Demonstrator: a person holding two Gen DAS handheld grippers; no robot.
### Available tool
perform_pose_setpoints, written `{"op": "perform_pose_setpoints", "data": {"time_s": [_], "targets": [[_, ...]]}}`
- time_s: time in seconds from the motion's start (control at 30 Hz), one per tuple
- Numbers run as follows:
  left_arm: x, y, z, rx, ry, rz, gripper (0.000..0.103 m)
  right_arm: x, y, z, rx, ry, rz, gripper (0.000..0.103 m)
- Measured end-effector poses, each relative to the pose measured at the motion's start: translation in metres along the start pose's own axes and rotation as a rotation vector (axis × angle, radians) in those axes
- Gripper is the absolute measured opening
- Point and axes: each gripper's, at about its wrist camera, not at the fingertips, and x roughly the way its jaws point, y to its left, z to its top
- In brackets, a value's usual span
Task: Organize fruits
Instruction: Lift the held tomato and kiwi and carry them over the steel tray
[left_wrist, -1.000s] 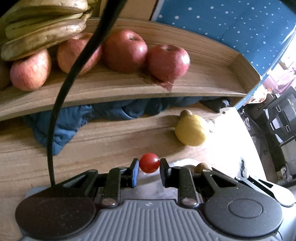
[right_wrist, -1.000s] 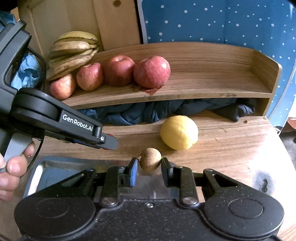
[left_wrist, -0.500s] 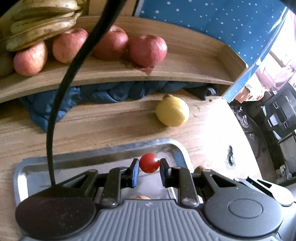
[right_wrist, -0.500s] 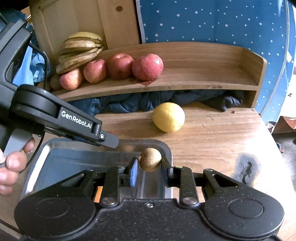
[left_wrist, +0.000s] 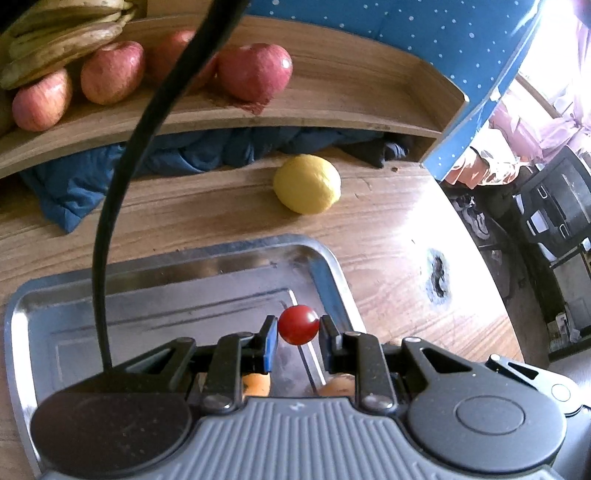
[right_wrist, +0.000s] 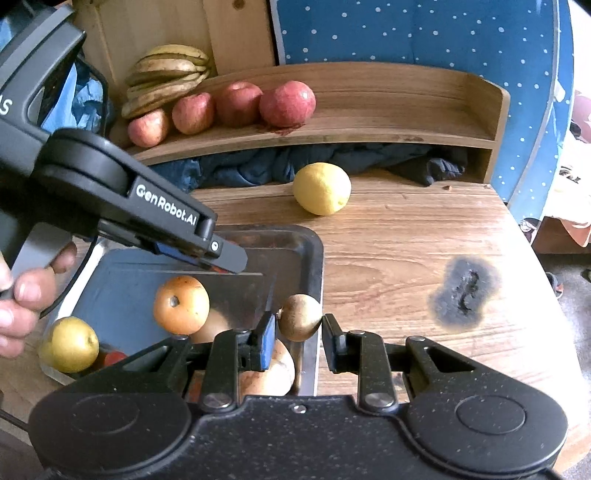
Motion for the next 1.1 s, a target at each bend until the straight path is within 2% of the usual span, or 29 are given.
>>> {"op": "perform_pose_setpoints", "data": {"time_s": [0.5,0.83,1.1], "targets": [[-0.012,-0.003,-0.012,-0.008,-0.011,0.016,0.026,-0.012,0.003,-0.004,-0.03,-0.034,0.025,0.029],[-0.033,0.028,-0.025,-0.094,-0.045,0.07,0.026,-0.011,0.032,0.0,-0.129,-0.037,0.114,0.029],[-0.04,0.055,-0.044,-0.155,-0.038,0.109,0.026,-0.005,0.056,-0.002,-0.209,-0.016,0.17,0.029]]}}
